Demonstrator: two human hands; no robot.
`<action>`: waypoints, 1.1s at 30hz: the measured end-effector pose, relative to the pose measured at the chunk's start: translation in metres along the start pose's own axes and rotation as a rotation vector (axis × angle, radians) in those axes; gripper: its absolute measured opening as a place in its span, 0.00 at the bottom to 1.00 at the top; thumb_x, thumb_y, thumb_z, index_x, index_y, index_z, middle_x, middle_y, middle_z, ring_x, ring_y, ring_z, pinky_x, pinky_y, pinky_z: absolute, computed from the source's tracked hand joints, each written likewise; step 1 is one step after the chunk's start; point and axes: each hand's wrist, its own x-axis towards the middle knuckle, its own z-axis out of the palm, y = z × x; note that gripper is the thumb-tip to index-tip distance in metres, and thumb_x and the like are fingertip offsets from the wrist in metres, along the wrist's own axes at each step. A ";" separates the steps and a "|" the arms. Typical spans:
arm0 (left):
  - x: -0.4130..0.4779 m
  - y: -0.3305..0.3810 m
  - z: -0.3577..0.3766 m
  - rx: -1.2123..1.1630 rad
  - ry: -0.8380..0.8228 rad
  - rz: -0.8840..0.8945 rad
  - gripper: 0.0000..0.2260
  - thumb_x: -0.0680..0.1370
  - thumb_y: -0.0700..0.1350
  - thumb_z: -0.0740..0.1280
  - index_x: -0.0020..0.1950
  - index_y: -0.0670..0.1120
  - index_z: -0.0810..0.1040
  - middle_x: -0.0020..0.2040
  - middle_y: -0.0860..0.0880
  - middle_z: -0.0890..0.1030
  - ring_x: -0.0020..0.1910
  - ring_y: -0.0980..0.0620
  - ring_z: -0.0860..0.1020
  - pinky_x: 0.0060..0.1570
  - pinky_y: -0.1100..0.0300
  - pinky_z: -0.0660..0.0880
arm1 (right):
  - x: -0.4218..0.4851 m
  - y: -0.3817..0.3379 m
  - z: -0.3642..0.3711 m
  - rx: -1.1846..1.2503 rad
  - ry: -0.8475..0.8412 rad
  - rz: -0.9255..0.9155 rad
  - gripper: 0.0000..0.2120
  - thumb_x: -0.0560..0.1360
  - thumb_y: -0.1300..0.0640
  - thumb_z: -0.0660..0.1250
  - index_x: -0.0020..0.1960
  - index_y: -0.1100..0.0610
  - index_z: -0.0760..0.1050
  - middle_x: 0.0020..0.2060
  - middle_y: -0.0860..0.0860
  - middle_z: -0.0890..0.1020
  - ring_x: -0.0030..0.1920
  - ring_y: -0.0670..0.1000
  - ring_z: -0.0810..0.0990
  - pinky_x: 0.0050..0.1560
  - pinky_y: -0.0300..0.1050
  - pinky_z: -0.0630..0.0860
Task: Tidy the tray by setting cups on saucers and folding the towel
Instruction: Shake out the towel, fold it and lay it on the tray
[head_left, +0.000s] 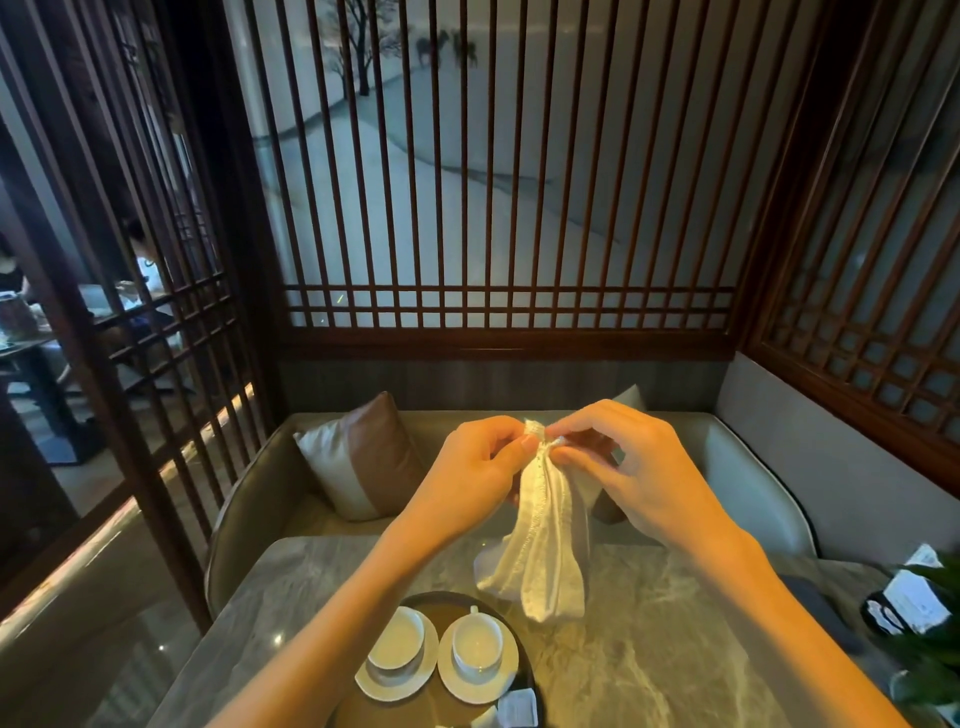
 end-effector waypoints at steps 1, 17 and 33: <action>0.000 0.000 0.001 0.002 0.006 0.001 0.11 0.81 0.48 0.63 0.52 0.44 0.82 0.43 0.45 0.84 0.40 0.47 0.83 0.43 0.58 0.82 | 0.000 -0.001 0.000 -0.004 0.003 0.005 0.14 0.72 0.45 0.67 0.53 0.49 0.81 0.47 0.40 0.81 0.53 0.38 0.77 0.49 0.25 0.73; 0.002 0.001 -0.003 0.074 -0.010 -0.024 0.11 0.81 0.49 0.63 0.52 0.44 0.82 0.43 0.47 0.84 0.40 0.49 0.83 0.42 0.61 0.82 | -0.001 -0.009 -0.018 0.006 -0.065 0.061 0.08 0.75 0.48 0.67 0.53 0.47 0.77 0.51 0.40 0.79 0.55 0.40 0.75 0.54 0.23 0.67; -0.002 0.014 -0.004 0.069 -0.052 0.018 0.11 0.81 0.48 0.64 0.53 0.44 0.82 0.42 0.46 0.83 0.40 0.48 0.82 0.46 0.54 0.81 | 0.004 -0.014 -0.016 0.269 -0.048 0.239 0.14 0.68 0.53 0.78 0.49 0.44 0.77 0.42 0.43 0.84 0.45 0.41 0.82 0.44 0.29 0.76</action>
